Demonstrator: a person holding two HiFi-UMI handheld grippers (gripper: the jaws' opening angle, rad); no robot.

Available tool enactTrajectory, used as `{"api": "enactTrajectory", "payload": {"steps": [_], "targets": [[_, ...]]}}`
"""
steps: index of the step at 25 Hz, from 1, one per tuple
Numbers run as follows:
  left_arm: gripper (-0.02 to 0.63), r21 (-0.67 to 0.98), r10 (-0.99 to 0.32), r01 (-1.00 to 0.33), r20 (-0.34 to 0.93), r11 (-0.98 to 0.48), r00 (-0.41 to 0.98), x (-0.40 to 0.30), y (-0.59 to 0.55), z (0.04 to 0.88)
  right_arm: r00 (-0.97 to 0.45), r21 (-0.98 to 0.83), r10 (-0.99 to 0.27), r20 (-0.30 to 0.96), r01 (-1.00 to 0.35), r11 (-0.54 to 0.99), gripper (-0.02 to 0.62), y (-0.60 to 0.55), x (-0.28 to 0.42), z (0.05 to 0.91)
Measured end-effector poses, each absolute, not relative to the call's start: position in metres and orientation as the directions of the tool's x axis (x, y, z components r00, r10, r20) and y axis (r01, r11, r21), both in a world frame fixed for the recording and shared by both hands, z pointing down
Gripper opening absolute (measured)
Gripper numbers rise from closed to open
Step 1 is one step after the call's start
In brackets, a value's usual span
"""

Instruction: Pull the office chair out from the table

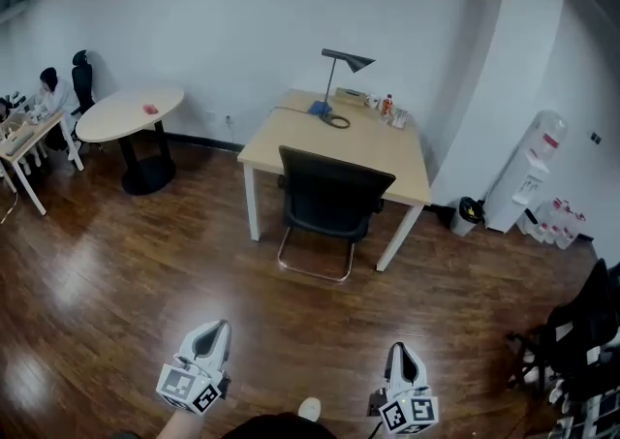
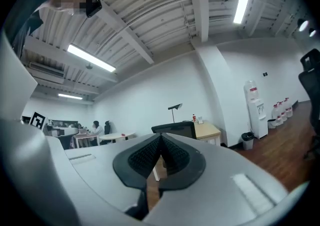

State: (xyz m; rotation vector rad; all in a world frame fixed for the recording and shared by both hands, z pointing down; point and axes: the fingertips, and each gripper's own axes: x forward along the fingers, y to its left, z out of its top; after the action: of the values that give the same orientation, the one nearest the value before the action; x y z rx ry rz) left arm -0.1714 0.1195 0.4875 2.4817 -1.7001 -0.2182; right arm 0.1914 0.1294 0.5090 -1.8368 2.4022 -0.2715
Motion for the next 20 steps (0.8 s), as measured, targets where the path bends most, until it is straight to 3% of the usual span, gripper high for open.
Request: {"api": "enactTrajectory", "payload": {"steps": [14, 20], "targets": [[0.002, 0.211, -0.927, -0.903, -0.049, -0.374, 0.373, -0.067, 0.057, 0.494, -0.291, -0.222, -0.956, 0.044, -0.935, 0.275, 0.014, 0.075, 0.287, 0.524], [0.002, 0.211, -0.933, -0.912, -0.010, -0.353, 0.359, -0.072, 0.044, 0.504, -0.299, -0.250, -0.950, 0.091, -0.930, 0.269, 0.012, 0.058, 0.290, 0.545]]}}
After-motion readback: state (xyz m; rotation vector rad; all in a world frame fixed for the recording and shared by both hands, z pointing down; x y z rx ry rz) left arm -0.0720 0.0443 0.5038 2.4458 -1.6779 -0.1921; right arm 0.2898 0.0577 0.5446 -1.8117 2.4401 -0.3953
